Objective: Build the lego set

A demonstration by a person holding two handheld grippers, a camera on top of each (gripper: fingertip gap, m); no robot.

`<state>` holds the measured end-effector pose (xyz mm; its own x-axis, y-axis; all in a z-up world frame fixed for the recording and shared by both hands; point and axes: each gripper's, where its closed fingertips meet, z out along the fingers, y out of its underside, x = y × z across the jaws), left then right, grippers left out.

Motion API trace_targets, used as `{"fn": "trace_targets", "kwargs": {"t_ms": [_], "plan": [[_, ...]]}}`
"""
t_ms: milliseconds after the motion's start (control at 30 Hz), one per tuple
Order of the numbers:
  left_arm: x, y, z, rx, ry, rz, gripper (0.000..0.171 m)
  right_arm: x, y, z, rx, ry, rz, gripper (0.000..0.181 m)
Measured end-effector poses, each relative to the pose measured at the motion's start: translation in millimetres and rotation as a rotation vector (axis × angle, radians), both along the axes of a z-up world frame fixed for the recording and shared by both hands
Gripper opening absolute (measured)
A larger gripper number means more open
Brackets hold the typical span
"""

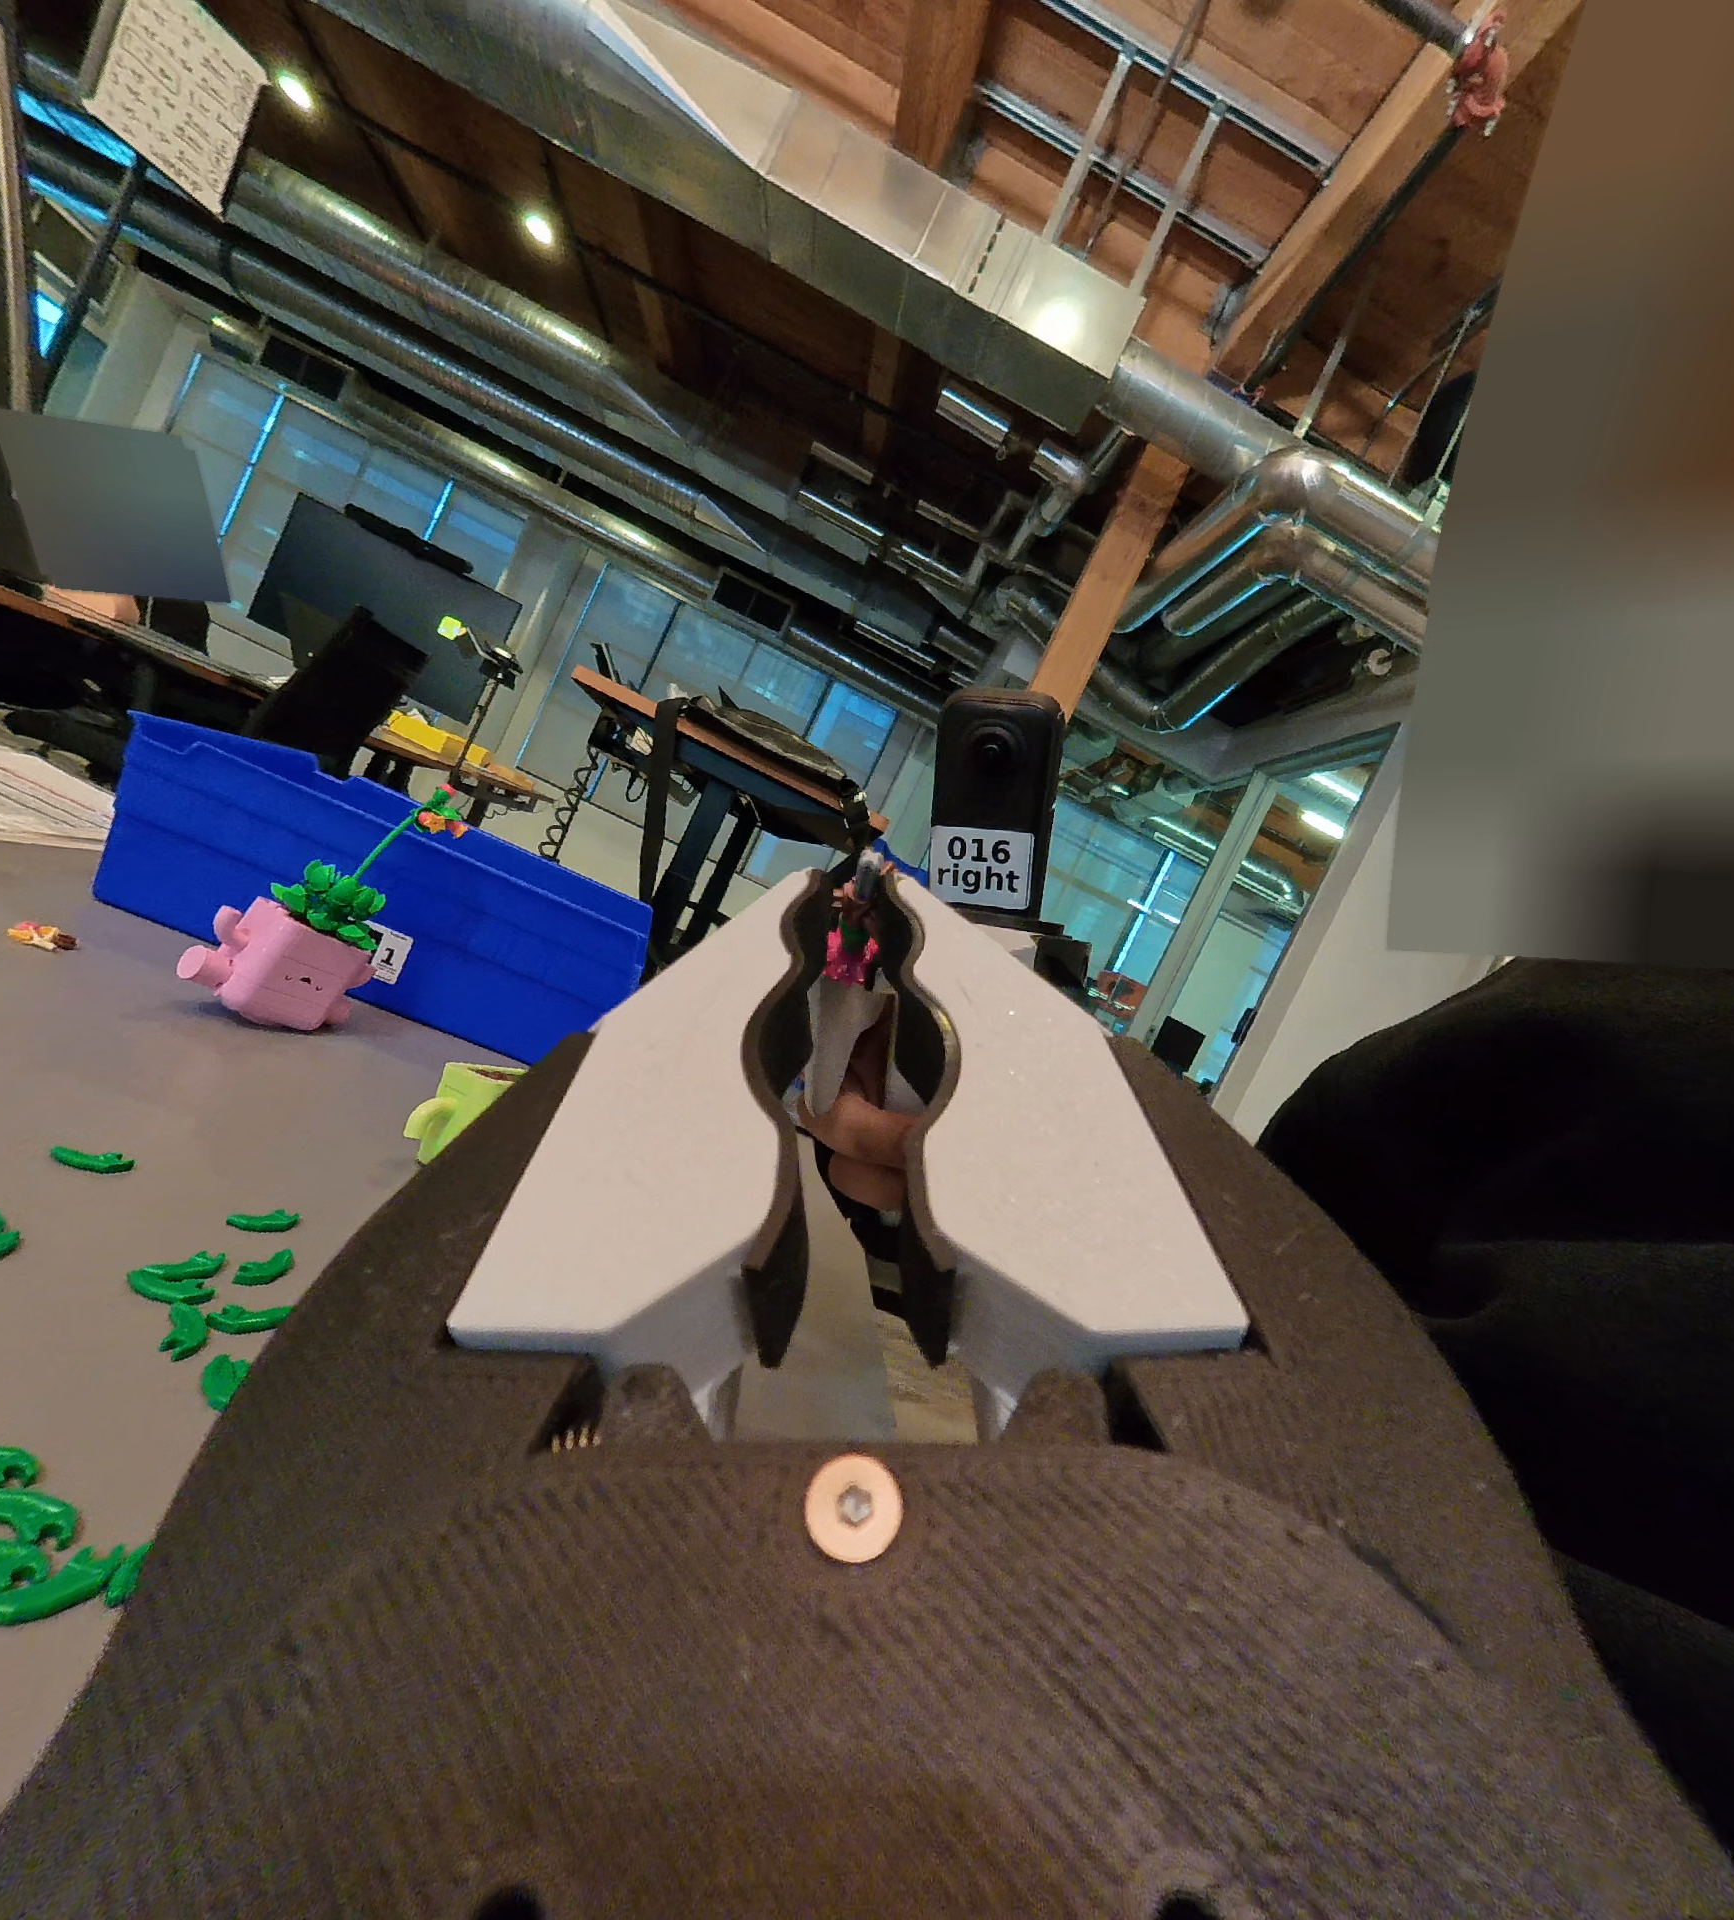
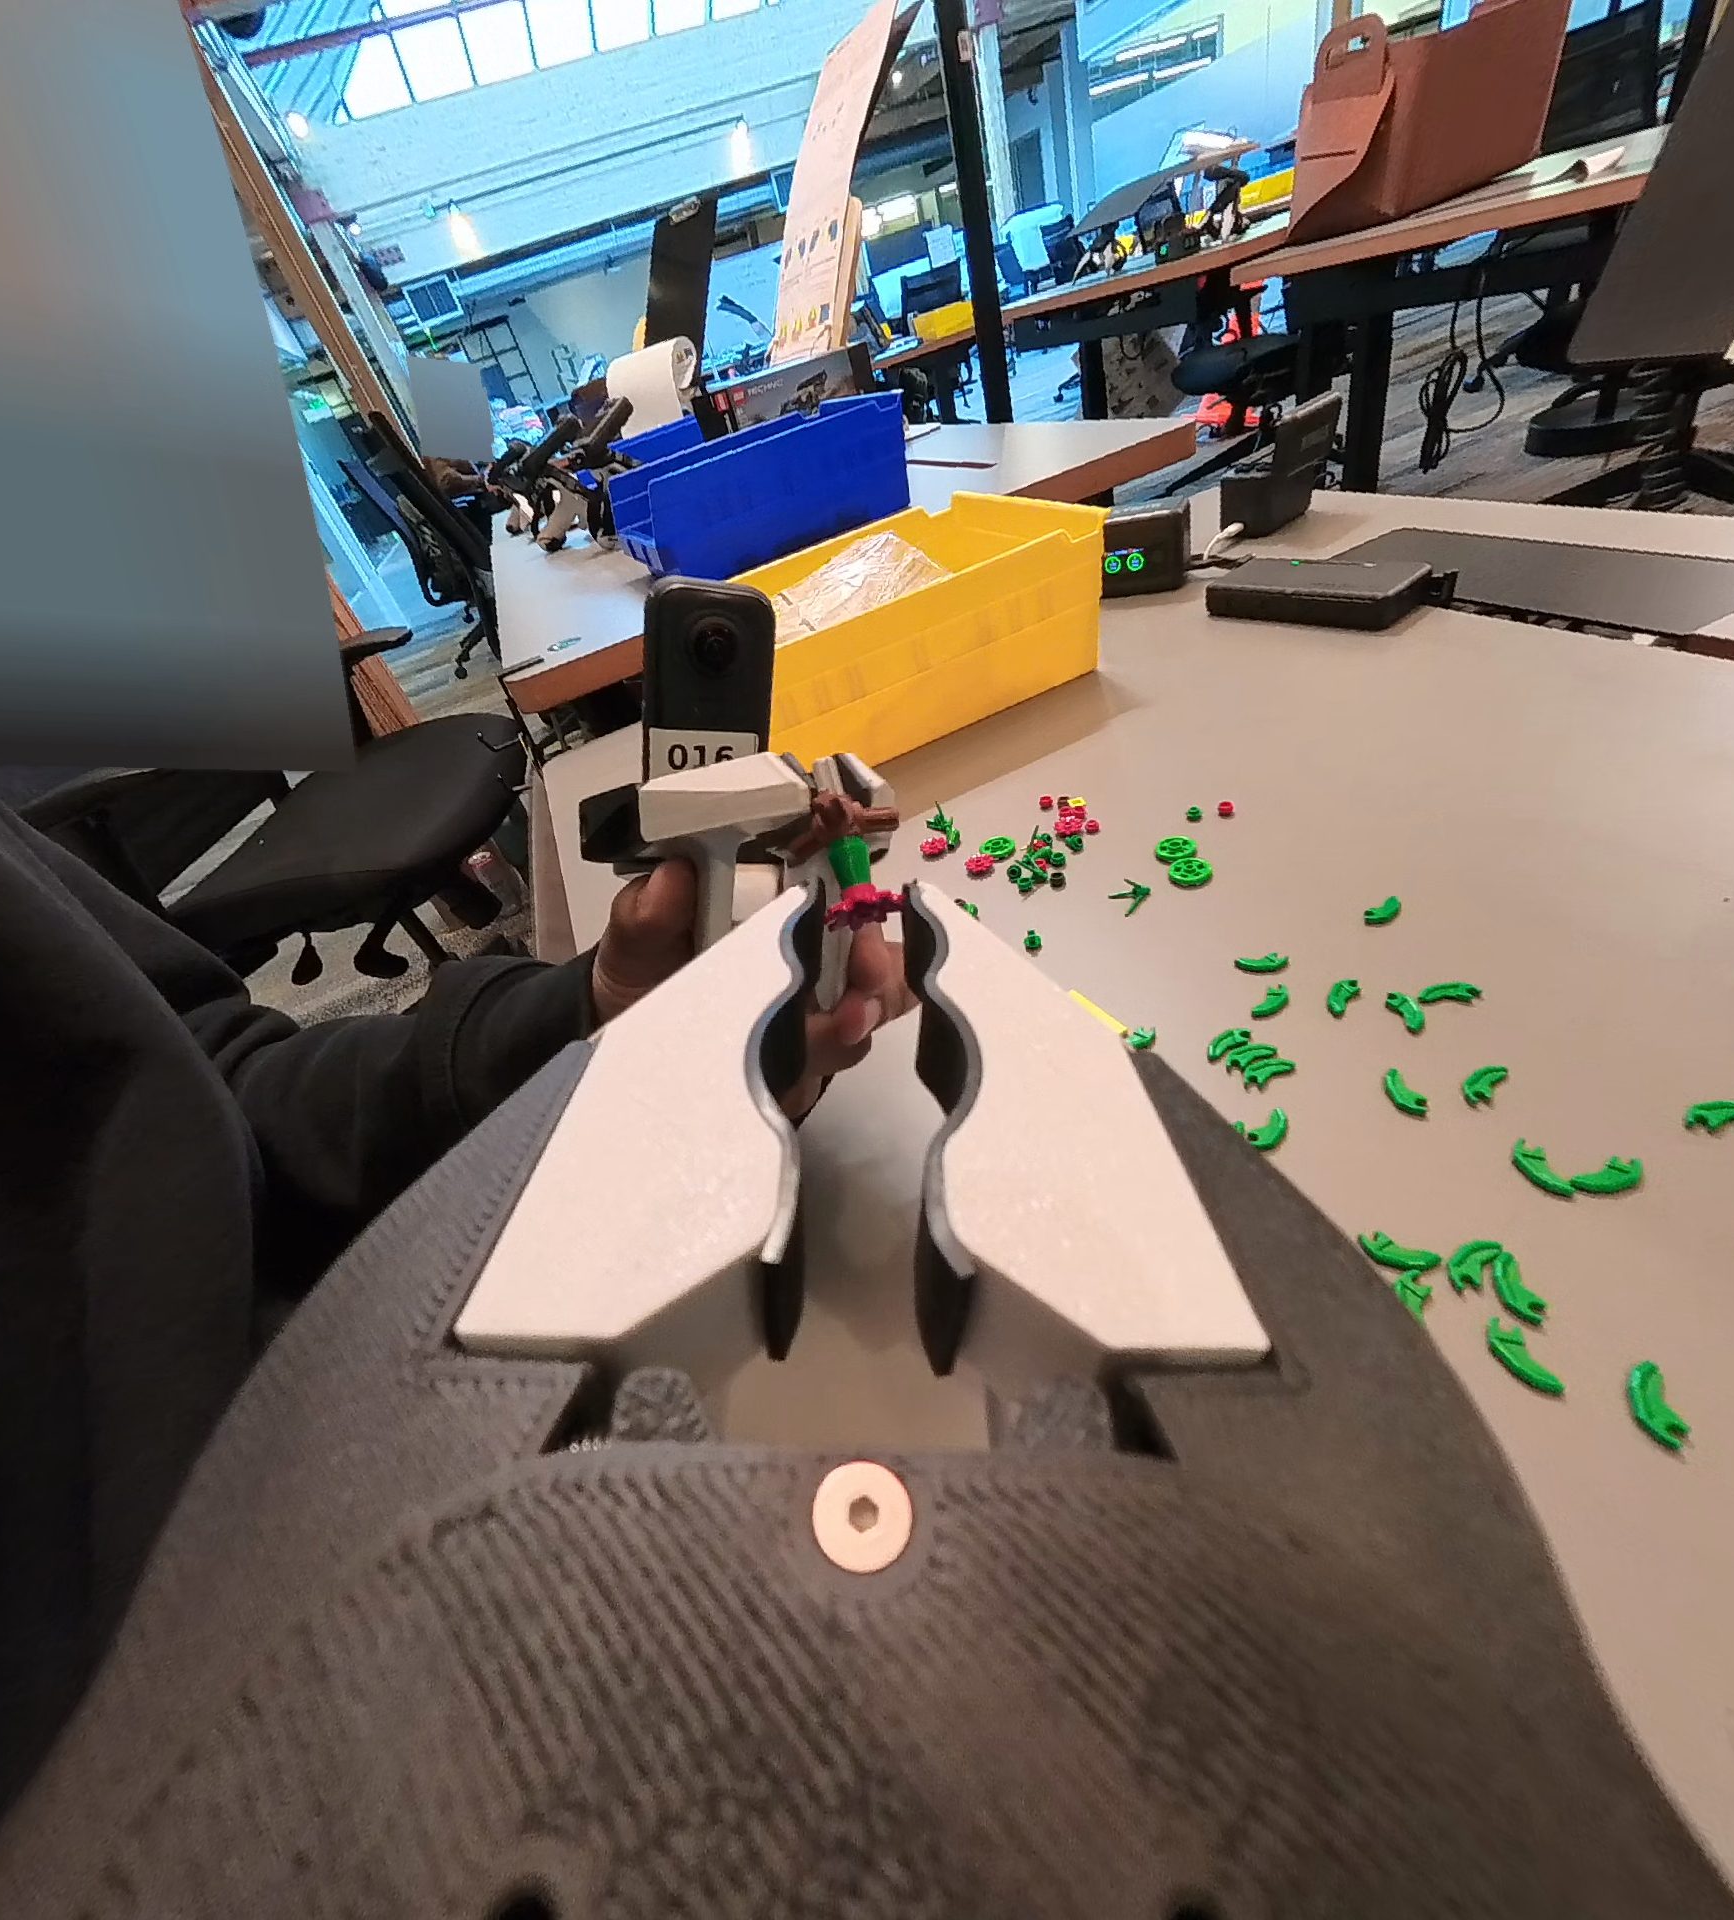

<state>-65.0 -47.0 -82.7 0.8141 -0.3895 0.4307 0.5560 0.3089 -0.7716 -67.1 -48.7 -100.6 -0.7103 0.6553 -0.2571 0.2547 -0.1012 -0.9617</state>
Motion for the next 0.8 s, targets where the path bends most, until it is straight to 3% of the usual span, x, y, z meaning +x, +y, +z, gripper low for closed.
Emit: {"fn": "trace_targets", "kwargs": {"t_ms": [800], "plan": [[0.6,1.6,-2.5,-0.032,0.065,0.044,0.000,-3.2,-0.5,-8.8,-0.019,-0.044,0.005,0.013]]}}
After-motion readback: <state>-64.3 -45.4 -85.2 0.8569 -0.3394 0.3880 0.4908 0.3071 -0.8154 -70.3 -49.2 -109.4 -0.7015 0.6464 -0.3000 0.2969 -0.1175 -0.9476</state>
